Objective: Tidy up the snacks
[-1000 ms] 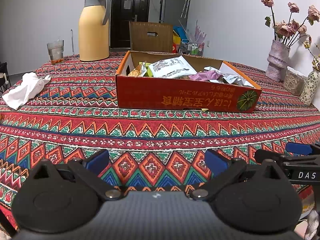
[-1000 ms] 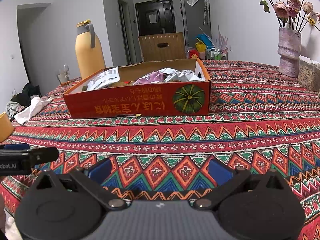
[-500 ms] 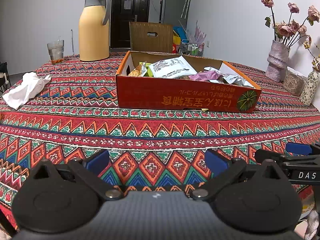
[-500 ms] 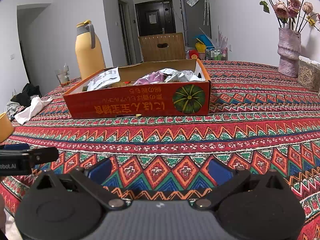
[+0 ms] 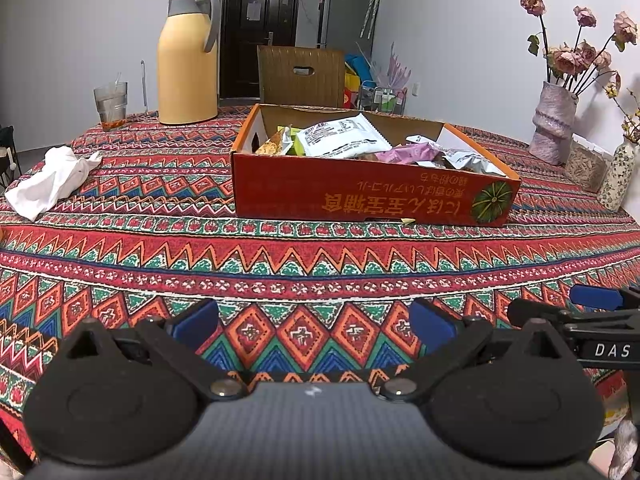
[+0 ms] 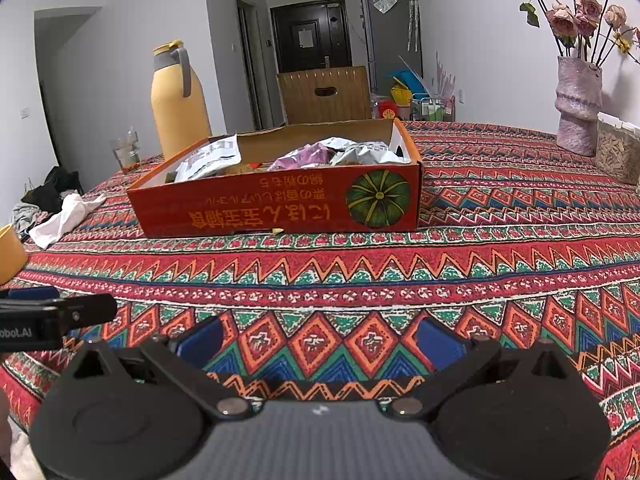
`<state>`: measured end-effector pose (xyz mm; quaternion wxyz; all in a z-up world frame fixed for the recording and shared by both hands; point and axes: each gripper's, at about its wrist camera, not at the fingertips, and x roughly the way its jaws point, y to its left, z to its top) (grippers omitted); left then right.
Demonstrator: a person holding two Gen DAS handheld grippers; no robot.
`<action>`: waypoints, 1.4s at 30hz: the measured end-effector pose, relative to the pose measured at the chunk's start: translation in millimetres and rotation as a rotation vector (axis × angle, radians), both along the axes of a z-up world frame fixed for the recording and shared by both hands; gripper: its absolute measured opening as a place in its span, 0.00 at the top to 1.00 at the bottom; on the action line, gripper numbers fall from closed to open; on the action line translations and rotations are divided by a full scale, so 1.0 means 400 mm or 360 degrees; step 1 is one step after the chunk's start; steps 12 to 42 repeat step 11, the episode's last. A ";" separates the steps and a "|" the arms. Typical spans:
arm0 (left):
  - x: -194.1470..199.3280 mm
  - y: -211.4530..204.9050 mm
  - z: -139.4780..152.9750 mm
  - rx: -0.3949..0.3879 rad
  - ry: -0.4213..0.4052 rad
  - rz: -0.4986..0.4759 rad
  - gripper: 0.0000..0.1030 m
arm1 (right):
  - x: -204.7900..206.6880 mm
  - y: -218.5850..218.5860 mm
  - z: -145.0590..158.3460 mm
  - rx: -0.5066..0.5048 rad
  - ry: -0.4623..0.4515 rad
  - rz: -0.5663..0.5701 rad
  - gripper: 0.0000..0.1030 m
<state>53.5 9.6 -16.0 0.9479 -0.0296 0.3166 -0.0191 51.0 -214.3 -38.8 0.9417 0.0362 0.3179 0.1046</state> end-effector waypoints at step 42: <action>-0.009 -0.002 0.006 0.0001 -0.0033 -0.0024 0.00 | 0.000 0.001 -0.002 -0.0001 0.0003 0.0000 0.00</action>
